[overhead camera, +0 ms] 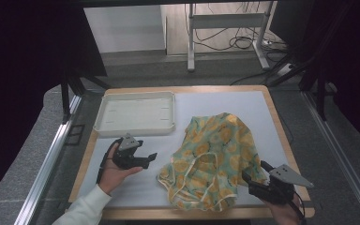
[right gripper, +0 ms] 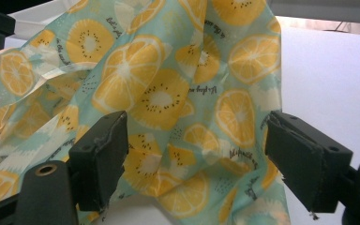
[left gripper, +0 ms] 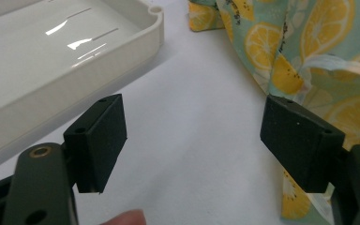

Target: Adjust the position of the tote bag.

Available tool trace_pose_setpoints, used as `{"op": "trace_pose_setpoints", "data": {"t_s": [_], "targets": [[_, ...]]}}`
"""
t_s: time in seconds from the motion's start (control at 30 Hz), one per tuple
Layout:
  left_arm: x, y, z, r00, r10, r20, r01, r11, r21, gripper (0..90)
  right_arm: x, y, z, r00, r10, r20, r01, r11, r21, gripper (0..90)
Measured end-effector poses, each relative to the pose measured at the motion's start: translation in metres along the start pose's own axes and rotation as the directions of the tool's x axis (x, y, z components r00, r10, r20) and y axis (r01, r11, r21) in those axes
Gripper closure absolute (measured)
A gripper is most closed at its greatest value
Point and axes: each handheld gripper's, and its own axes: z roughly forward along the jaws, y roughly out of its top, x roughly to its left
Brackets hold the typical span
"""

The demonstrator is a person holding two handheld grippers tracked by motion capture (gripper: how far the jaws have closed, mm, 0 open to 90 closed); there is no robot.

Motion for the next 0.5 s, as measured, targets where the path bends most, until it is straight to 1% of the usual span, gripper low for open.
{"op": "trace_pose_setpoints", "data": {"t_s": [0.13,0.23,0.27,0.4,0.47,0.5], "targets": [[-0.0022,-0.0016,0.0004,0.9999,0.013,0.001,-0.013,0.9999,0.011,22.7,-0.0037,-0.0009,0.0036,1.0000,0.001,-0.002,-0.001,1.000,0.003,22.1],[-0.0023,-0.0044,0.0002,0.9999,0.013,0.006,-0.013,0.9997,0.021,23.0,-0.0075,-0.0005,0.0054,0.9999,0.015,0.001,-0.015,1.000,0.004,22.0],[-0.0019,-0.0053,-0.0008,0.9999,0.012,0.003,-0.013,0.9996,0.024,23.0,-0.0074,0.0000,0.0055,0.9999,0.012,0.004,-0.012,1.000,0.002,22.0],[-0.0021,-0.0049,-0.0031,0.9999,0.015,0.000,-0.015,0.9998,0.012,23.7,-0.0042,0.0005,0.0052,1.0000,-0.007,0.005,0.007,1.000,0.004,22.0],[-0.0033,-0.0050,-0.0056,0.9995,0.018,-0.026,-0.018,0.9998,0.009,23.6,-0.0026,0.0012,0.0043,1.0000,-0.008,0.002,0.008,1.000,0.003,22.0],[-0.0033,-0.0050,-0.0056,0.9995,0.018,-0.026,-0.018,0.9998,0.009,23.6,-0.0026,0.0012,0.0043,1.0000,-0.008,0.002,0.008,1.000,0.003,22.0]]}}
